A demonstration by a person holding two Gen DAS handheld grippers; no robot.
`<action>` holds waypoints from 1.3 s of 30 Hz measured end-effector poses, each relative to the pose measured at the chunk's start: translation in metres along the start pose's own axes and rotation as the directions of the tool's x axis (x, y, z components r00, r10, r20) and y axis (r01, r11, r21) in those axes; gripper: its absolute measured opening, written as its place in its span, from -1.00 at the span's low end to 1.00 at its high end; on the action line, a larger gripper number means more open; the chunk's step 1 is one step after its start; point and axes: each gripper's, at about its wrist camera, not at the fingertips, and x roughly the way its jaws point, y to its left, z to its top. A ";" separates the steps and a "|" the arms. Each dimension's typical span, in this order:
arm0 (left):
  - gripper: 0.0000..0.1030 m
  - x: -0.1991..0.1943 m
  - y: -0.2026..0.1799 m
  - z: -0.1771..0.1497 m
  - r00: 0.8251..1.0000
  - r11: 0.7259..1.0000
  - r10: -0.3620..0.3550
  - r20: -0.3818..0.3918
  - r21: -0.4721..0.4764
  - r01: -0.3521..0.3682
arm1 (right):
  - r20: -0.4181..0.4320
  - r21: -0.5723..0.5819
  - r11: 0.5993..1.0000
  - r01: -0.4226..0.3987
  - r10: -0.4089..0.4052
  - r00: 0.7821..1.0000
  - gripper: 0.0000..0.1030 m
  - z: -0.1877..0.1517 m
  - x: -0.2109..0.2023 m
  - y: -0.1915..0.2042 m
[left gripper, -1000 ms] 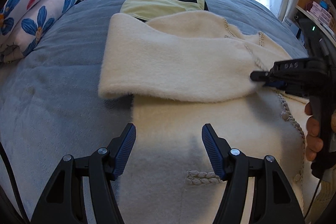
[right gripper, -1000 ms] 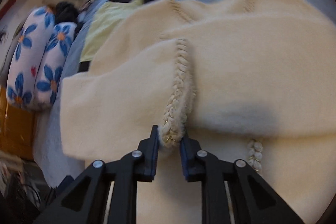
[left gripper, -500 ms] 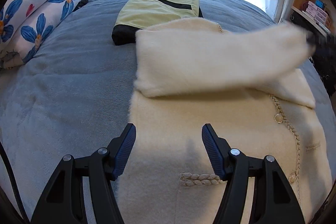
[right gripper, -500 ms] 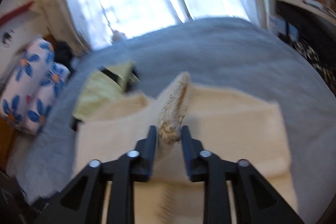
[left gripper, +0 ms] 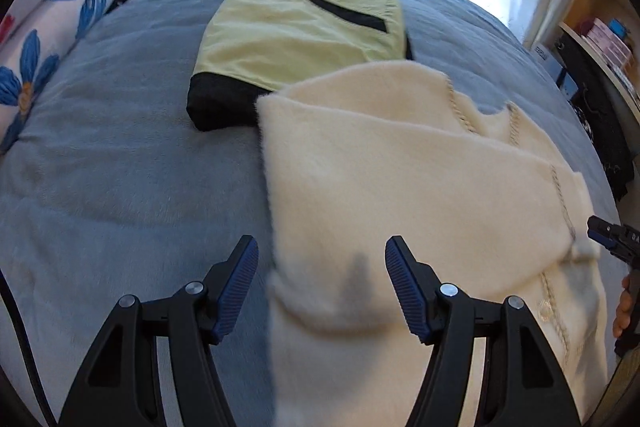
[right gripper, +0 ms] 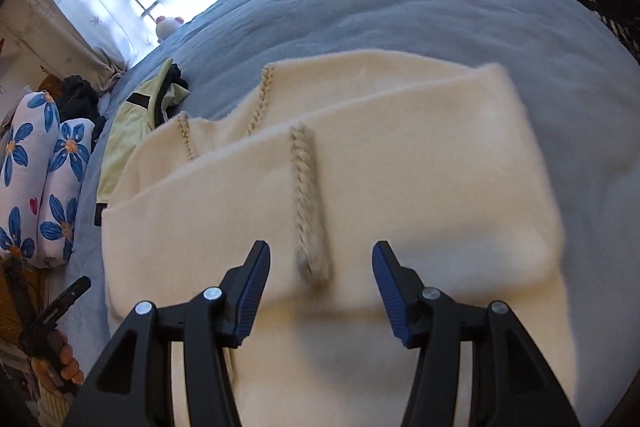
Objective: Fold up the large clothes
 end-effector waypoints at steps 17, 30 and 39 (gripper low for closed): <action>-0.80 0.073 0.001 0.054 0.995 0.996 0.090 0.048 -0.002 -0.090 | 0.056 -0.168 0.983 0.075 -0.066 0.996 -0.74 0.040 0.067 0.038; -0.30 0.058 0.017 0.045 0.988 0.986 0.152 0.031 -0.080 -0.149 | 0.079 -0.163 0.966 0.199 -0.188 0.979 -0.35 0.029 0.056 0.036; -0.30 -0.008 -0.030 -0.006 0.994 0.997 0.076 0.082 0.022 -0.078 | 0.068 -0.169 0.978 0.119 -0.109 0.992 -0.34 -0.023 0.017 0.049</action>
